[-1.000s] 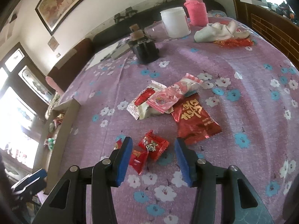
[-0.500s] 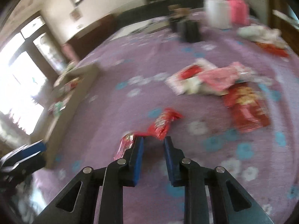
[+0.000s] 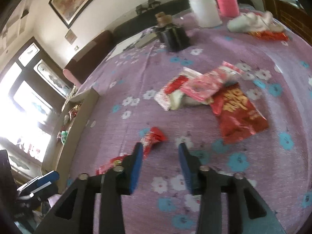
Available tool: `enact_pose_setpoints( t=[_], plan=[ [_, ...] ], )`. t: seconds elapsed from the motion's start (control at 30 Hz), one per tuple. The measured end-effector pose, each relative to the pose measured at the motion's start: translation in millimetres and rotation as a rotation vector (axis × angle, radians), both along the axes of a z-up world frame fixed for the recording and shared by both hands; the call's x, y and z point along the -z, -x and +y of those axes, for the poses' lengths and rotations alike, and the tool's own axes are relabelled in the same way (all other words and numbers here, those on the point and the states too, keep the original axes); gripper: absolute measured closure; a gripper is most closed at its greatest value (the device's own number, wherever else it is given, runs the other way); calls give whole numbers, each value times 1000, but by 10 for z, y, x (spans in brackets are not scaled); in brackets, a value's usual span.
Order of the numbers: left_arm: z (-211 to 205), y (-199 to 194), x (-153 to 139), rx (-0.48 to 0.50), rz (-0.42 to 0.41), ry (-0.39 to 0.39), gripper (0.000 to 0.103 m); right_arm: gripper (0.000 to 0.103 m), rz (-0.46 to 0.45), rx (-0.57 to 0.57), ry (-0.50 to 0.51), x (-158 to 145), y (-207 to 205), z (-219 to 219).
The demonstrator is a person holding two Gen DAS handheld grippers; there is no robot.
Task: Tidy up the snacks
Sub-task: 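Grasp a small red candy with the right tool while the left tool grasps a red girl-print bar, then carry both snacks to the box and open both tools to release them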
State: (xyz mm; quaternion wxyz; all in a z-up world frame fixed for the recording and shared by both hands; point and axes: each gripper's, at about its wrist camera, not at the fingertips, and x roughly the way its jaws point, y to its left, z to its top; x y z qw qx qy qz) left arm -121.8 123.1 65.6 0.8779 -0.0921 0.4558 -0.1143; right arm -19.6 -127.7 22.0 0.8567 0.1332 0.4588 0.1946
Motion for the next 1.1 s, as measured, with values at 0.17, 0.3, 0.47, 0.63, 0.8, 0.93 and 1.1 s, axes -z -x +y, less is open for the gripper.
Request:
enact_pose_setpoints(
  t=[0.17,0.3,0.47,0.63,0.8,0.93,1.1],
  plan=[
    [-179,16,13,48,-14,-56,43,58,-10,-2,89,-24,-70,276],
    [-258,-22,44,64,-11,-81,43,61,-43,-7,179,21,-78,432],
    [-403,-155,116,86,-4,-119,43,84,-35,17,162,48,-95,320],
    [-620,-321,211,136,0,-160,43,85,-6,37,79,59,-112,147],
    [-799,-514,334,189,-9,-207,43,85,-6,44,72,47,-84,111],
    [-911,-587,420,209,-27,-239,62,85,-14,84,83,35,-75,34],
    [-1038,-520,436,235,-65,-267,87,85,-51,90,95,-28,-45,36]
  ],
)
